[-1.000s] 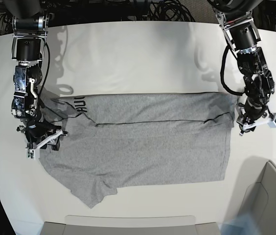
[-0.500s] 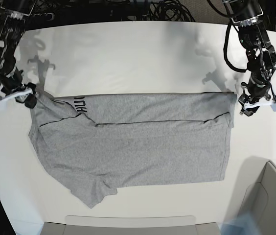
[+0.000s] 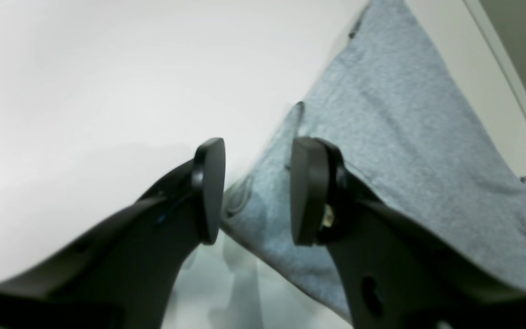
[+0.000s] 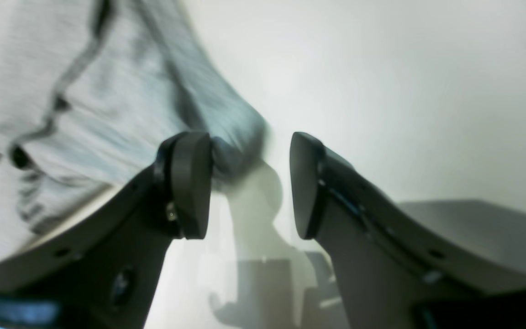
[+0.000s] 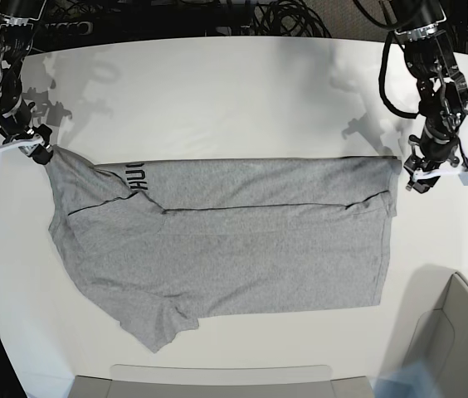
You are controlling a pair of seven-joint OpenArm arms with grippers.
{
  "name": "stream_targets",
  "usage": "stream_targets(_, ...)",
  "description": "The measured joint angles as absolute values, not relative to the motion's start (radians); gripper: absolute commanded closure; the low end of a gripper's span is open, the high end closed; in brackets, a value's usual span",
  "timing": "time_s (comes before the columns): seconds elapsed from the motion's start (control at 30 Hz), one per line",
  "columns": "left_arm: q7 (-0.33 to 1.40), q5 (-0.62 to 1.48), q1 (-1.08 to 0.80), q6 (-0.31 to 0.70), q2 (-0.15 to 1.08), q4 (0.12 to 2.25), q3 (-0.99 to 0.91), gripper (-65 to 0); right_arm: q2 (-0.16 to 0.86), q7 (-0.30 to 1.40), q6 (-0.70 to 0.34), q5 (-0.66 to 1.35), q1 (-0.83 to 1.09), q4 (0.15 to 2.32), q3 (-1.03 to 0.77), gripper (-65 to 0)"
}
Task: Fold the T-shirt properly
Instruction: 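Lower the folded edge, release, and pull both grippers back toward the collar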
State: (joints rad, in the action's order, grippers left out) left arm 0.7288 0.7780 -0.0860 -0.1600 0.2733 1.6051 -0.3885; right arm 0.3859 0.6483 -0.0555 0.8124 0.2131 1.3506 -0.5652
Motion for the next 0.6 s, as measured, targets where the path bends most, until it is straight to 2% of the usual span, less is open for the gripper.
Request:
stream_targets(0.33, 0.72, 0.778, -0.103, -0.158, 0.271, 1.573, -0.393, -24.7, 0.387, 0.651, -0.116, 0.813, 0.135, 1.298, -0.488, -27.9)
stream_targets(0.47, 0.718, 0.789, -0.091, -0.149, 0.27, 1.48, -0.39, -28.7, 0.395, 0.632, -0.131, 0.831, 0.115, 1.237, -0.489, -27.9)
stream_targets(0.6, 0.721, 0.898, -0.092, -0.154, 0.272, 1.46, -0.39, -28.9, 0.395, 0.627, -0.131, 0.831, 0.114, 1.236, -0.489, -27.9)
